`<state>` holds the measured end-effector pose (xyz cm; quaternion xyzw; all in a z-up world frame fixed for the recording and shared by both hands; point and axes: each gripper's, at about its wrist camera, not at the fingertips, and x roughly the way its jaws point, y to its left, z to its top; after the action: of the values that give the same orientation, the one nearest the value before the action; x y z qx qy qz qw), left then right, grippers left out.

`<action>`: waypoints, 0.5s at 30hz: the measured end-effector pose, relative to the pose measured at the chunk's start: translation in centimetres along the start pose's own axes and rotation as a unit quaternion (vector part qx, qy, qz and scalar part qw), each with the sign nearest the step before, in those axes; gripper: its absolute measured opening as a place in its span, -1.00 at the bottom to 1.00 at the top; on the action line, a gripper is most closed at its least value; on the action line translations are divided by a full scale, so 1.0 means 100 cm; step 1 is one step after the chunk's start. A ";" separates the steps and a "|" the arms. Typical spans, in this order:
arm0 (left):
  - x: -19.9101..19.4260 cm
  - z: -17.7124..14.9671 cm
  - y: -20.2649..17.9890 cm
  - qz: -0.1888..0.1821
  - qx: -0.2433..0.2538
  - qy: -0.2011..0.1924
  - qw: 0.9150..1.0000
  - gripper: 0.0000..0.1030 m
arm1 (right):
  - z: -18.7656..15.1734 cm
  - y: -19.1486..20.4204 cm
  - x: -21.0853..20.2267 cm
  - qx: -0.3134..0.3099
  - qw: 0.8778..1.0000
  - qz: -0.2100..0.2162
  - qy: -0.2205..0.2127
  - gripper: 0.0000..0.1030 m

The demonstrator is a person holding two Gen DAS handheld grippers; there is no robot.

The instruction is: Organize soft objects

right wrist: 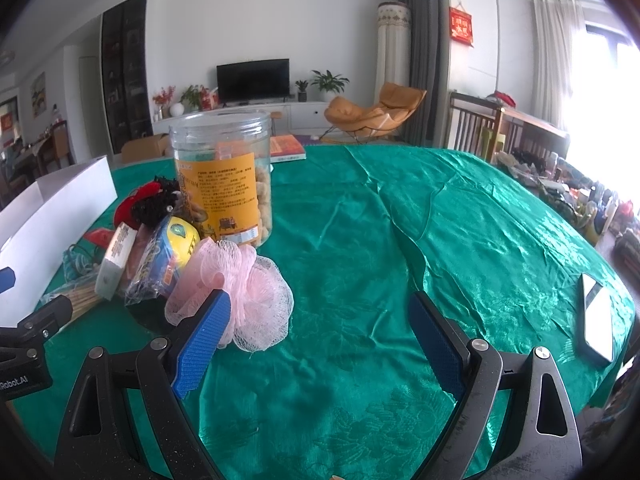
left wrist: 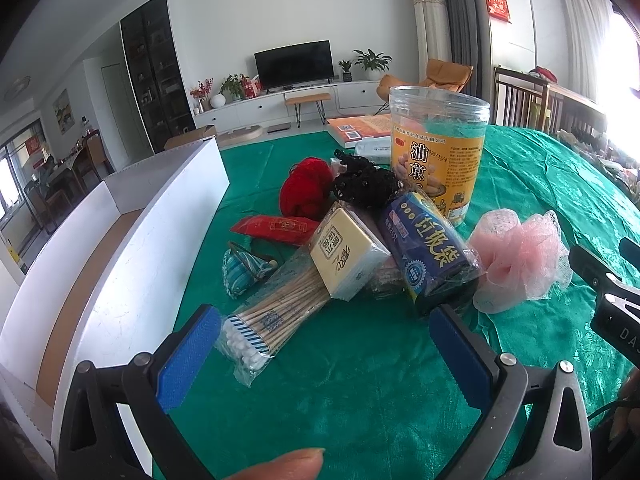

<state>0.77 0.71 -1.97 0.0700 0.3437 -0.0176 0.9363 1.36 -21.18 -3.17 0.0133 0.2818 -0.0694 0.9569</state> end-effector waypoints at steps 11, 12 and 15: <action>0.003 -0.003 -0.001 0.002 0.001 0.004 1.000 1.00 | 0.000 0.000 0.000 0.000 1.000 0.000 0.002 0.78; 0.004 -0.003 0.000 0.002 0.002 0.005 1.000 1.00 | 0.000 0.000 0.000 0.000 1.000 0.000 0.002 0.78; 0.006 -0.004 -0.001 0.005 0.005 0.010 1.000 1.00 | 0.000 0.000 0.000 0.001 1.000 0.000 0.002 0.78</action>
<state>1.00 0.67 -2.69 0.0763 0.3526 -0.0134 0.9326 1.34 -21.21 -3.17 0.0145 0.2840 -0.0693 0.9562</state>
